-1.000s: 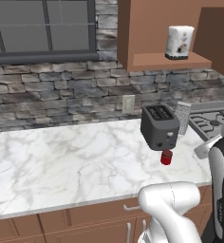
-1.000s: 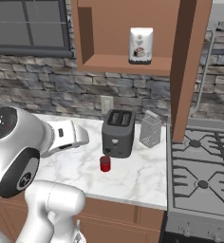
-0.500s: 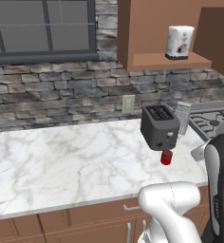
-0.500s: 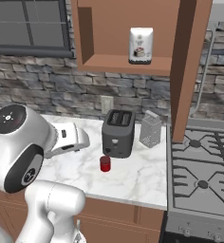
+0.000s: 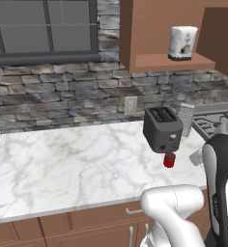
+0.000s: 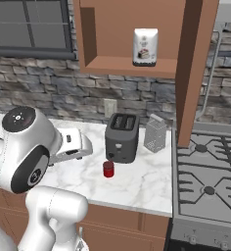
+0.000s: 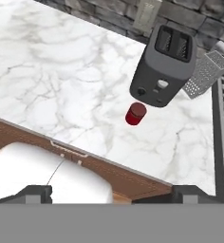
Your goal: Pick the honey bottle and jam from the counter and place them in the cabinets closest to them.
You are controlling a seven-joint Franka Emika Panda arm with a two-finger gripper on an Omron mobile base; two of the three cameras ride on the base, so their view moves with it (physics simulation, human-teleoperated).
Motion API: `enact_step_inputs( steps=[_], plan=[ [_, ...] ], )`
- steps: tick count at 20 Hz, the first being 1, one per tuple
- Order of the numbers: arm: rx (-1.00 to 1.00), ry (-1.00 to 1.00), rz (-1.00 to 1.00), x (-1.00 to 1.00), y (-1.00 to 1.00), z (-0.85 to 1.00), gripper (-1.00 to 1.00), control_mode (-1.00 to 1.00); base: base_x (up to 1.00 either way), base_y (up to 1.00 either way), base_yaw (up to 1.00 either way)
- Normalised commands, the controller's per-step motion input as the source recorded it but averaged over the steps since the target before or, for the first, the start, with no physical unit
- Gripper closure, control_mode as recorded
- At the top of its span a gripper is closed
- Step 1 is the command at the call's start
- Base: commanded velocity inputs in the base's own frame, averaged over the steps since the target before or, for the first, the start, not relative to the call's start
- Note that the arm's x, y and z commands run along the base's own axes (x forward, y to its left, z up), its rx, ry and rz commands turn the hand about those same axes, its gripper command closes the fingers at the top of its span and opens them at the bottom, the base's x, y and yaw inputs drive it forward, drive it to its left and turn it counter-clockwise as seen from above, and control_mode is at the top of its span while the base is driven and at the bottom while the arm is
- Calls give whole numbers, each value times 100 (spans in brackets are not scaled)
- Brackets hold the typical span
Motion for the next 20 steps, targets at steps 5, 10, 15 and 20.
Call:
enact_step_inputs(
  steps=[5, 10, 15, 20],
  plan=[
    [0, 0, 0, 6, 2, -37, -100, -100, 0, 0, 0],
    [0, 0, 0, 10, 0, -40, -100, -100, 0, 0, 0],
    [0, -1, 0, 13, 0, -39, -100, -100, 0, 0, 0],
    [0, -1, 0, 16, 0, -37, -100, -100, 0, 0, 0]
  ],
)
